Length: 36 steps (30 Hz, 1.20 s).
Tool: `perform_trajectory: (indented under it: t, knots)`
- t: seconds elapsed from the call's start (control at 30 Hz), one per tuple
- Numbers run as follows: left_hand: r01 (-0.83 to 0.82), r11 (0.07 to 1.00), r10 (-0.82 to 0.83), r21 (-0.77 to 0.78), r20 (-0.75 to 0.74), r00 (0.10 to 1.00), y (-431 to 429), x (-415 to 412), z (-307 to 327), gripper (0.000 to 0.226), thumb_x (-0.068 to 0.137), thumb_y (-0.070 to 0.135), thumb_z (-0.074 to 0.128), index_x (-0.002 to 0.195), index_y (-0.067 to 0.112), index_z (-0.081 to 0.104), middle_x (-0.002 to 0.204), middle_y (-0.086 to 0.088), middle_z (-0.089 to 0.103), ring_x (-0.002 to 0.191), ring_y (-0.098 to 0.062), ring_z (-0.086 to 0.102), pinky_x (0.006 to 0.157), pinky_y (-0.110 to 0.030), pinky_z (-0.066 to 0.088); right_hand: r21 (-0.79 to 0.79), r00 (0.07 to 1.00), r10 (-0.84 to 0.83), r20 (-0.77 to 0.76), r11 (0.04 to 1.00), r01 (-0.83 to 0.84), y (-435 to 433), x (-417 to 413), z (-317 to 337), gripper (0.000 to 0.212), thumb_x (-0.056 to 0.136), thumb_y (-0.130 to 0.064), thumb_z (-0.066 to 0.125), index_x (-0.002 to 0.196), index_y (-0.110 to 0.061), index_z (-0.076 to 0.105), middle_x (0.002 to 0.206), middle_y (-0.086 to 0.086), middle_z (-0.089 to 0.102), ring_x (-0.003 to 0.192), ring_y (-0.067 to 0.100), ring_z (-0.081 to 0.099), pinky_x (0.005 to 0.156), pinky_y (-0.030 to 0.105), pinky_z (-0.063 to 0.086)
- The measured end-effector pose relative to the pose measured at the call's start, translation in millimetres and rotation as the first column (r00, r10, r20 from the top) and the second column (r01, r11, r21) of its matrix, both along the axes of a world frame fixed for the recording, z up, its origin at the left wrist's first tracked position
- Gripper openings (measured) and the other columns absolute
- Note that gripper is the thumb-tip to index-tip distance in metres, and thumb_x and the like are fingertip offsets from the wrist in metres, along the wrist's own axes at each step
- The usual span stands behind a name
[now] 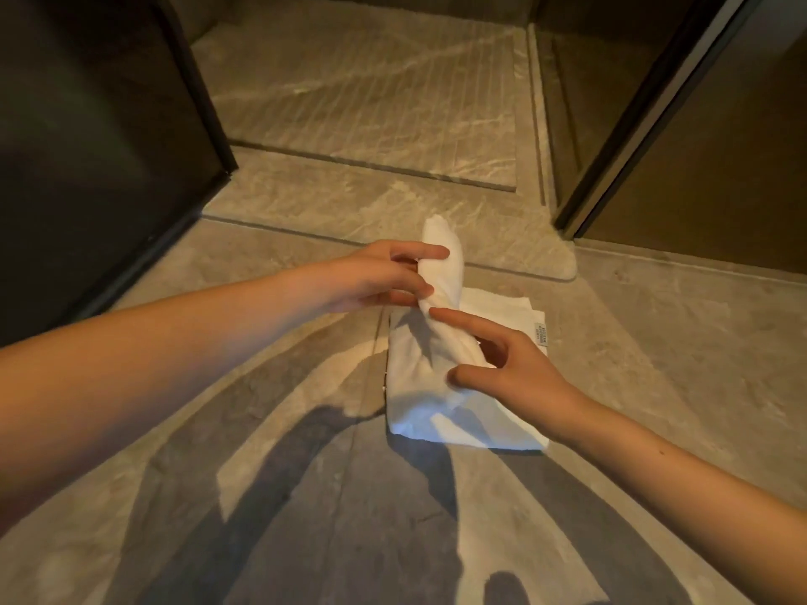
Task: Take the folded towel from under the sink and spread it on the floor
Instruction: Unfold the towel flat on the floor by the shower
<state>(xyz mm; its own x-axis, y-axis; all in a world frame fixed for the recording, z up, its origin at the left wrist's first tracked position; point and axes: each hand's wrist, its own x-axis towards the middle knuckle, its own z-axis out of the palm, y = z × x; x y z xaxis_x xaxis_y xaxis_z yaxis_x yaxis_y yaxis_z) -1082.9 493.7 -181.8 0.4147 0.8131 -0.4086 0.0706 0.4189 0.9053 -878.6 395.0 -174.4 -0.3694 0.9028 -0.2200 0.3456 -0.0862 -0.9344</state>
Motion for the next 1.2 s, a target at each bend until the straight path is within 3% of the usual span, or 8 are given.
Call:
perform_trajectory:
  t: [0.3, 0.47, 0.57, 0.63, 0.67, 0.73, 0.87, 1.2]
  knots:
    - [-0.203, 0.978, 0.209, 0.056, -0.166, 0.964, -22, -107, 3, 0.052, 0.087, -0.007, 0.059, 0.123, 0.030, 0.066, 0.140, -0.006, 0.051, 0.120, -0.019, 0.058, 0.088, -0.029, 0.058, 0.041, 0.975, 0.222, -0.017, 0.974, -0.221, 22, -103, -19, 0.062, 0.082, -0.005, 0.070, 0.130, -0.043, 0.059, 0.129, -0.002, 0.063, 0.105, 0.026, 0.061, 0.093, 0.030, 0.050]
    - [-0.197, 0.979, 0.203, 0.061, -0.446, 0.872, -23, -140, -31, 0.054, 0.087, -0.005, 0.054, 0.129, 0.027, 0.061, 0.148, -0.011, 0.042, 0.119, -0.023, 0.054, 0.088, -0.031, 0.056, 0.059, 0.926, 0.373, 0.060, 0.924, -0.377, 18, -154, -59, 0.053, 0.089, -0.014, 0.070, 0.138, -0.026, 0.054, 0.135, -0.002, 0.055, 0.112, 0.007, 0.054, 0.086, 0.015, 0.047]
    - [-0.041, 0.985, 0.159, 0.168, -0.781, 0.604, -19, -138, -49, 0.059, 0.088, 0.002, 0.055, 0.143, 0.022, 0.046, 0.153, -0.011, 0.035, 0.132, -0.029, 0.043, 0.102, -0.035, 0.043, 0.390, 0.933, 0.036, 0.357, 0.902, -0.184, 18, -159, -68, 0.036, 0.093, -0.037, 0.064, 0.128, -0.030, 0.062, 0.120, -0.006, 0.068, 0.100, 0.005, 0.065, 0.078, 0.019, 0.053]
    - [0.238, 0.923, 0.222, 0.303, -0.923, 0.313, -25, -128, -59, 0.060, 0.095, 0.019, 0.048, 0.152, 0.020, 0.029, 0.157, -0.013, 0.027, 0.142, -0.032, 0.028, 0.115, -0.040, 0.028, 0.480, 0.885, 0.005, 0.465, 0.839, -0.257, 28, -143, -84, 0.041, 0.098, -0.026, 0.054, 0.137, -0.016, 0.054, 0.136, 0.007, 0.057, 0.122, 0.023, 0.055, 0.102, 0.033, 0.045]
    - [0.382, 0.849, 0.285, 0.365, -0.925, 0.251, -28, -119, -66, 0.060, 0.098, 0.028, 0.042, 0.154, 0.019, 0.023, 0.160, -0.012, 0.021, 0.146, -0.031, 0.019, 0.120, -0.044, 0.017, 0.474, 0.846, 0.019, 0.532, 0.822, -0.316, 35, -132, -93, 0.047, 0.099, -0.027, 0.048, 0.144, -0.011, 0.046, 0.147, 0.011, 0.046, 0.133, 0.028, 0.044, 0.111, 0.037, 0.036]
    - [0.581, 0.716, 0.290, 0.387, -0.922, 0.257, -37, -100, -82, 0.062, 0.100, 0.040, 0.033, 0.157, 0.020, 0.014, 0.165, -0.007, 0.010, 0.151, -0.026, 0.005, 0.120, -0.045, -0.002, 0.445, 0.745, -0.069, 0.664, 0.836, -0.320, 47, -110, -110, 0.057, 0.101, -0.033, 0.038, 0.153, -0.010, 0.030, 0.159, 0.012, 0.027, 0.145, 0.029, 0.025, 0.119, 0.041, 0.021]
    - [0.693, 0.678, 0.100, 0.244, -0.965, 0.242, -50, -82, -120, 0.063, 0.101, 0.052, 0.020, 0.156, 0.029, -0.002, 0.166, -0.001, -0.008, 0.151, -0.021, -0.014, 0.121, -0.047, -0.011, 0.370, 0.568, -0.063, 0.821, 0.816, -0.444, 50, -88, -140, 0.063, 0.101, -0.045, 0.024, 0.157, -0.018, 0.014, 0.164, 0.006, 0.010, 0.151, 0.024, 0.002, 0.122, 0.041, -0.002]
    - [0.623, 0.640, 0.248, 0.449, -0.888, 0.386, -59, -91, -153, 0.064, 0.098, 0.058, 0.014, 0.157, 0.033, 0.008, 0.166, 0.002, 0.004, 0.152, -0.019, -0.004, 0.122, -0.050, 0.001, 0.374, 0.564, -0.051, 0.824, 0.796, -0.475, 51, -83, -155, 0.065, 0.100, -0.052, 0.017, 0.157, -0.023, 0.010, 0.164, 0.001, 0.010, 0.151, 0.019, -0.001, 0.122, 0.038, -0.006]
